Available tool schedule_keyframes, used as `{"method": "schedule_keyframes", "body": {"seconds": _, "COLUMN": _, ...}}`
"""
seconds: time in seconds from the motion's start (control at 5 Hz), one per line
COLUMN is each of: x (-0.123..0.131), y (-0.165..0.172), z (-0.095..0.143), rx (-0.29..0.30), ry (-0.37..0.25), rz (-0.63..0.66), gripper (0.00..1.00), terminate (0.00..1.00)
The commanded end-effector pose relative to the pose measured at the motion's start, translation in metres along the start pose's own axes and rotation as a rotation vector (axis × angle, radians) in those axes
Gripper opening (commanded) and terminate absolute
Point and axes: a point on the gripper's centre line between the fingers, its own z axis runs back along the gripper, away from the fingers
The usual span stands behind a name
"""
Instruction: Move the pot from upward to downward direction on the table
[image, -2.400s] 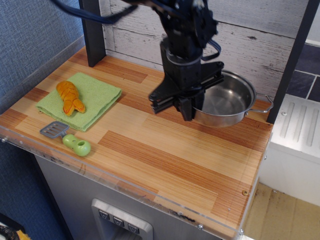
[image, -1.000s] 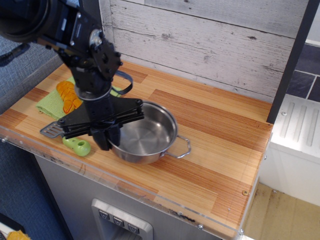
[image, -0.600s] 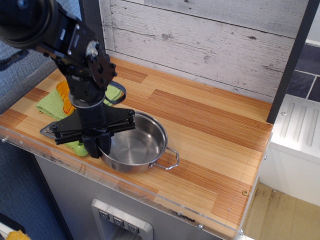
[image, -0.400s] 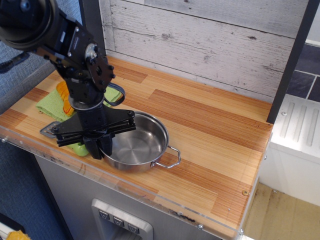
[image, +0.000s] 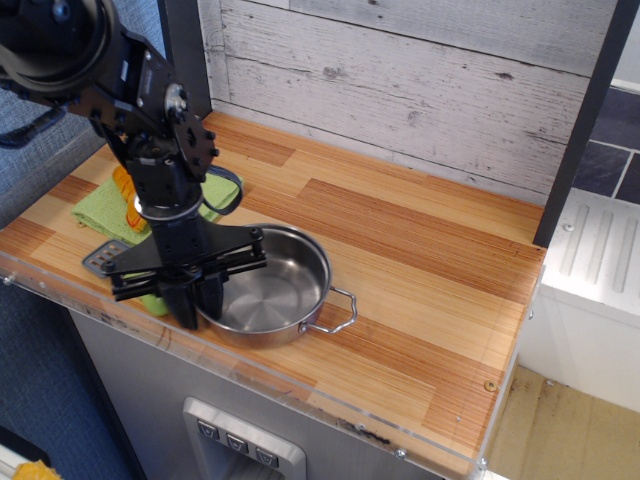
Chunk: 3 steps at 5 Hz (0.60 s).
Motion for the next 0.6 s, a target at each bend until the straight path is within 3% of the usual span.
{"method": "schedule_keyframes", "body": {"seconds": 0.0, "x": 0.0049, "y": -0.0006, "z": 0.0120, "rx": 0.009, "ry": -0.051, "rz": 0.019, "gripper": 1.00, "terminate": 0.00}}
{"method": "schedule_keyframes", "body": {"seconds": 0.4, "x": 0.0039, "y": -0.0056, "z": 0.0202, "rx": -0.003, "ry": -0.061, "rz": 0.004, "gripper": 1.00, "terminate": 0.00}}
